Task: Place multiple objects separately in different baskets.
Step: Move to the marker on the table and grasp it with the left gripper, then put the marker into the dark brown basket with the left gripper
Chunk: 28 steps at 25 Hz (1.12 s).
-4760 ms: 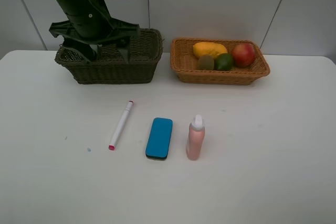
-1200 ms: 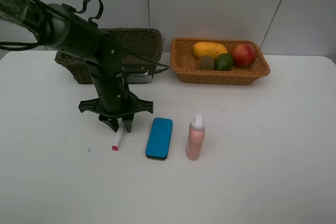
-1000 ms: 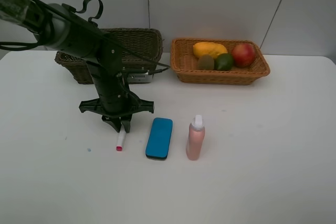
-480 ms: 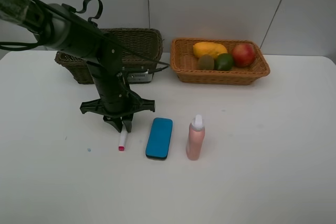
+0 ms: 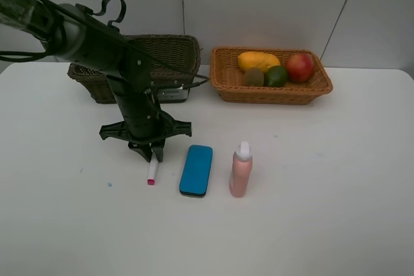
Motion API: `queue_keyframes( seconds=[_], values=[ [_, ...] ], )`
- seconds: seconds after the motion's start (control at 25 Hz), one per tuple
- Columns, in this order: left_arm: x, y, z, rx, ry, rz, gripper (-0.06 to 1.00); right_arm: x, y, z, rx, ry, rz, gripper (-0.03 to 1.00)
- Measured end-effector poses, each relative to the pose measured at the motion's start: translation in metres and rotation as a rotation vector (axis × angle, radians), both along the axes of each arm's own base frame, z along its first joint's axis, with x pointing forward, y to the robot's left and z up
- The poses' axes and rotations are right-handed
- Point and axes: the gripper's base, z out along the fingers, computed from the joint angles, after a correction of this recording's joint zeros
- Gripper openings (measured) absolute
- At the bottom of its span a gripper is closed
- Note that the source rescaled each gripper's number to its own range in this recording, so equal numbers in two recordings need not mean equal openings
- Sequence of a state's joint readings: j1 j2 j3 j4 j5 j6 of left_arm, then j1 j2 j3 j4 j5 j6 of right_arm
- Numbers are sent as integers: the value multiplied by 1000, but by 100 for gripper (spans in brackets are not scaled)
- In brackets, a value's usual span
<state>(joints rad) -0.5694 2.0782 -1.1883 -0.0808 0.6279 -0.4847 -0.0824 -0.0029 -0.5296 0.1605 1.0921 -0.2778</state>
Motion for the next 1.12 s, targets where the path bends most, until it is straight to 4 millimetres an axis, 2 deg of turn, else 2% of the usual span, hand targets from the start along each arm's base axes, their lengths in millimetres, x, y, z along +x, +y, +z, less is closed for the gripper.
queue_keyframes(
  seconds=[0.2,0.68,0.96,1.12],
  values=[
    [1,-1,16,-26,-36,2,0,0,0,0,0,0,0,100],
    [-6,1,71,-105,-108,19,0,0,0,0,0,0,0,100],
    [-9,2,93,-145,-165,6,0,0,0,0,0,0,0,100],
    [-6,1,99,-169,-212,-1,0,0,0,0,0,0,0,100]
  ],
)
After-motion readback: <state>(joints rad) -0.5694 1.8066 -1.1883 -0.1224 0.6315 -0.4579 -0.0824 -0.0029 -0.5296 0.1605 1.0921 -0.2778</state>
